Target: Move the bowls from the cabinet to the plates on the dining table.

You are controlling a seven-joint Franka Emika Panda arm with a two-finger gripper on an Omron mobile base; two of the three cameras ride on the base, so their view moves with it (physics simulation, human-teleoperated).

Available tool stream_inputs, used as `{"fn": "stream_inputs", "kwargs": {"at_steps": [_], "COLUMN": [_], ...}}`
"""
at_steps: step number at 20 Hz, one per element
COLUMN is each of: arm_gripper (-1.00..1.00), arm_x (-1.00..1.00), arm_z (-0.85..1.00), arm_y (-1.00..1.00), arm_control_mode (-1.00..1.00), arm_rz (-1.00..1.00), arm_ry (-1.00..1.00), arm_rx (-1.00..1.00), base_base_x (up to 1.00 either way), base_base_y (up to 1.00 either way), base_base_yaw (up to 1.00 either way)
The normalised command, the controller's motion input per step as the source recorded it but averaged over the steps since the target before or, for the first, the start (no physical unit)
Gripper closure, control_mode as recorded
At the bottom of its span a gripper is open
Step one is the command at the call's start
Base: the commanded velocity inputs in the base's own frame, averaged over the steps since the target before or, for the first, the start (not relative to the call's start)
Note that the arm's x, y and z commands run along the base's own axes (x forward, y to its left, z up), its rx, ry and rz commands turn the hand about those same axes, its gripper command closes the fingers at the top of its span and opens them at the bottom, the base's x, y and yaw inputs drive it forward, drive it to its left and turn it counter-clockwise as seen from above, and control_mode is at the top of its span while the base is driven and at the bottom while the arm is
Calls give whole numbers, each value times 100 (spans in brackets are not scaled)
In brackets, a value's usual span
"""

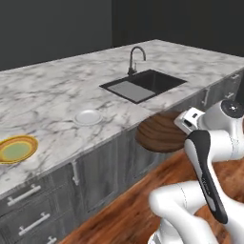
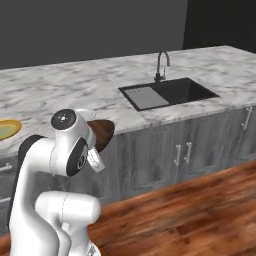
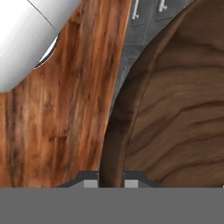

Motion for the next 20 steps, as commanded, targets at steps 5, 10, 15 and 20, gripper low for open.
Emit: {"fn": "stream_inputs", "kwargs": {"at_steps": [5, 10, 15, 20], "arm_gripper": [100, 100, 100, 100], "arm_x": [0, 0, 0, 0], "arm_z": [0, 0, 0, 0], "arm_y": [0, 0, 0, 0], "arm_control_mode": [100, 100, 100, 100], "arm_rz": [0, 0, 0, 0], "arm_ry": [0, 0, 0, 0], "arm_rx": [0, 0, 0, 0], "base_base_x": [79, 70, 64, 54], "base_base_y": [-37, -7, 0, -1], "base_base_yaw": [21, 10, 30, 41]}}
